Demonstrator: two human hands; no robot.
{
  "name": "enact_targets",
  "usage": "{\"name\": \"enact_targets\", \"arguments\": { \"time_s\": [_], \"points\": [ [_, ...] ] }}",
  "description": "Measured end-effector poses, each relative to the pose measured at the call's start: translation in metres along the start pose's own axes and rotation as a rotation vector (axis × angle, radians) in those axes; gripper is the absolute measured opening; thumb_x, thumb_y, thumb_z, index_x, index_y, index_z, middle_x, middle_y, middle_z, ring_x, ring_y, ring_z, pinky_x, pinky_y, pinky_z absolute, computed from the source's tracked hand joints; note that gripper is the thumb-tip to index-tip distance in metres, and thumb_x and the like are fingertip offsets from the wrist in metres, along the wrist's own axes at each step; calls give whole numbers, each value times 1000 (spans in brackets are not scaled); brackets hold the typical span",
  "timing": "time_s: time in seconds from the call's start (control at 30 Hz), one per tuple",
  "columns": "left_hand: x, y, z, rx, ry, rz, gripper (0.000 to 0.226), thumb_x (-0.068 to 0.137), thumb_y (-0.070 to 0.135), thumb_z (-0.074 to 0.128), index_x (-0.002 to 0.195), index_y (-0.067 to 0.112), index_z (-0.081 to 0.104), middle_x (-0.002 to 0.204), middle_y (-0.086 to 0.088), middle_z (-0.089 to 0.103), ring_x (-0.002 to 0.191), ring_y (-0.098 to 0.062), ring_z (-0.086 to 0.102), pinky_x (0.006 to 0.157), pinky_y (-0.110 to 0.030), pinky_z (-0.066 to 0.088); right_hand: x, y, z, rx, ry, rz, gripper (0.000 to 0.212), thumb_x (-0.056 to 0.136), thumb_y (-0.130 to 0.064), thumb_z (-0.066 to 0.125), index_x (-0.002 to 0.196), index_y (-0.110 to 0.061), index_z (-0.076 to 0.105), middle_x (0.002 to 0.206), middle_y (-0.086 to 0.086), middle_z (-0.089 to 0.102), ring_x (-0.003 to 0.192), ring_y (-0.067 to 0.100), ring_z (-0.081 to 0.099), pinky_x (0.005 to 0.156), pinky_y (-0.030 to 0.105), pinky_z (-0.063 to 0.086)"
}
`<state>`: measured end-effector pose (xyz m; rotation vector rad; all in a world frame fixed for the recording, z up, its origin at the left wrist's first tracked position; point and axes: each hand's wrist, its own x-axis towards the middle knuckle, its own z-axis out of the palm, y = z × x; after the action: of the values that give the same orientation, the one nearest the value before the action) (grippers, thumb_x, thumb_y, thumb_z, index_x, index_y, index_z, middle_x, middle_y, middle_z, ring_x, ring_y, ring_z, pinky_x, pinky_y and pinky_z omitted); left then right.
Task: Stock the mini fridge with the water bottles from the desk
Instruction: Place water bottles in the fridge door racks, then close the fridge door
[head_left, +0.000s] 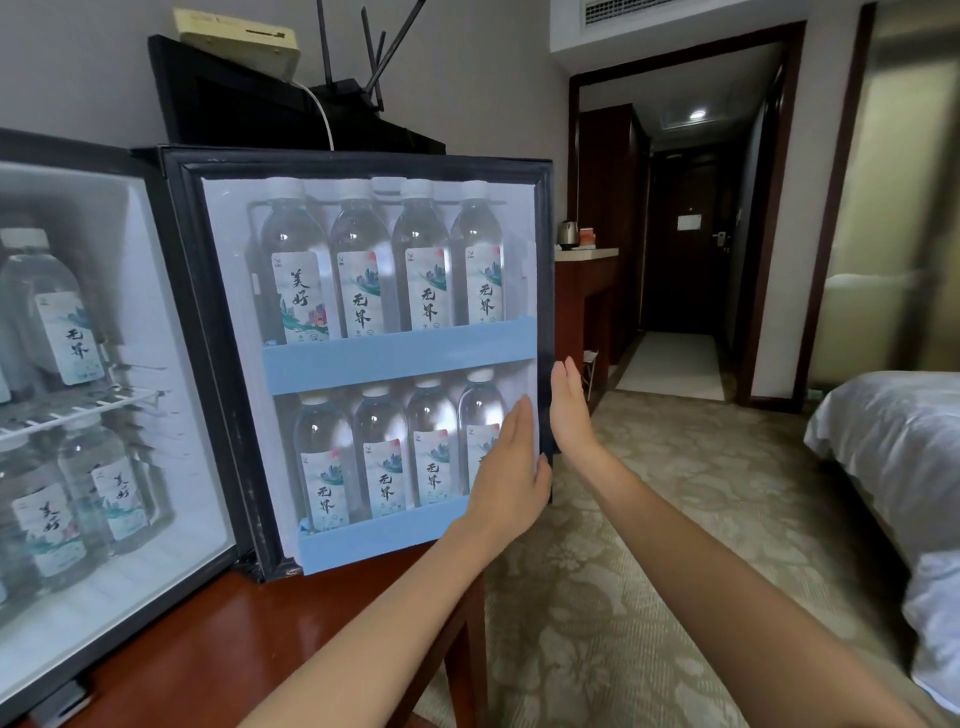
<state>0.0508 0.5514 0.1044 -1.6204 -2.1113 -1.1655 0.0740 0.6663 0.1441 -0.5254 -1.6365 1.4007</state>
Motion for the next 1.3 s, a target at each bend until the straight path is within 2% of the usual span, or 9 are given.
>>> {"name": "enact_targets", "arguments": {
  "time_s": [0.13, 0.2, 0.27, 0.37, 0.5, 0.7, 0.83, 0.93, 1.3],
  "points": [
    [16, 9, 3, -244, -47, -255, 74, 100, 13, 43, 153, 15, -8, 162, -5, 9, 146, -19, 21, 111, -21, 22, 3, 8, -5, 117, -57, 134, 60, 104, -49, 21, 156, -21, 12, 162, -2, 16, 148, 15, 17, 121, 33, 11],
    [22, 12, 1, -274, -73, -301, 78, 98, 11, 45, 153, 17, -10, 159, -8, 21, 137, -19, 37, 95, -3, 30, 4, 8, -7, 122, -63, 175, 62, 102, -54, 22, 155, -21, 16, 161, -1, 20, 147, 16, 21, 122, 38, 14],
    [25, 15, 1, -270, -87, -307, 81, 96, 10, 47, 153, 17, -10, 155, -8, 30, 127, -15, 44, 80, 4, 31, 4, 8, -8, 110, -77, 181, 63, 102, -55, 22, 155, -21, 18, 161, -1, 21, 146, 16, 23, 122, 38, 14],
    [24, 19, 2, -242, -64, -287, 82, 93, 11, 50, 154, 17, -4, 158, -4, 25, 138, -16, 34, 93, -13, 31, 4, 5, -10, 80, -132, 146, 61, 102, -53, 21, 155, -21, 15, 161, -2, 18, 147, 15, 19, 122, 34, 13],
    [19, 21, 3, -237, -2, -289, 81, 91, 10, 51, 155, 19, 2, 155, -2, 32, 119, -8, 48, 69, 2, 34, 6, 4, -16, 50, -163, 125, 59, 103, -50, 22, 154, -21, 17, 160, -1, 20, 147, 16, 21, 122, 36, 15],
    [8, 27, 6, -231, 84, -291, 75, 90, 7, 54, 154, 15, 15, 136, -8, 54, 104, -4, 51, 60, 10, 29, 3, 4, -30, -2, -159, 55, 55, 104, -45, 25, 151, -16, 30, 152, -1, 35, 140, 14, 32, 114, 27, 22],
    [-2, 34, 3, -230, 144, -295, 67, 89, 6, 54, 150, 12, 28, 138, -6, 53, 117, -8, 53, 79, 7, 31, -11, 0, -30, -1, -138, 21, 42, 105, -37, 32, 142, -16, 34, 132, -6, 41, 123, 8, 38, 97, 20, 27],
    [-13, 43, -2, -248, 146, -300, 66, 90, 9, 54, 151, 12, 28, 148, -5, 44, 134, -15, 44, 104, -17, 34, -23, 0, -29, 30, -99, 12, 42, 104, -35, 36, 141, -14, 31, 128, -8, 37, 119, 5, 36, 96, 19, 27],
    [-72, 85, -21, -285, 318, -294, 58, 90, 6, 52, 146, 12, 39, 143, -5, 50, 128, -15, 49, 108, -33, 40, -102, -12, -40, -36, -28, -133, 41, 104, -30, 39, 140, -13, 32, 143, 7, 36, 127, 15, 40, 102, 26, 31]
  ]
}}
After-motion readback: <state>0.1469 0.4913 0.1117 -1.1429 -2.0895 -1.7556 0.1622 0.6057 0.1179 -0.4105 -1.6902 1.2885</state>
